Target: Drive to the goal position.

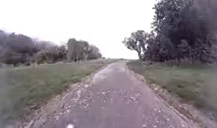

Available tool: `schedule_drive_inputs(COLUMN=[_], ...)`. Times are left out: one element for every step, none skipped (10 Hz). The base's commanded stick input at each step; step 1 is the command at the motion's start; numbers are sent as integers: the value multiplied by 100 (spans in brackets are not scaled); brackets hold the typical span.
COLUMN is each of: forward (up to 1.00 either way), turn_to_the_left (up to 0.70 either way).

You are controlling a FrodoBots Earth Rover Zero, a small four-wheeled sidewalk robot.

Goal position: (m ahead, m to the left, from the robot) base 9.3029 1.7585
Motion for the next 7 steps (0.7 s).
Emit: schedule_drive_inputs(forward=[85, 85, 85, 85, 85, 85, 85], turn_to_the_left=[-16, -29, -32, -34, -34, -13, 0])
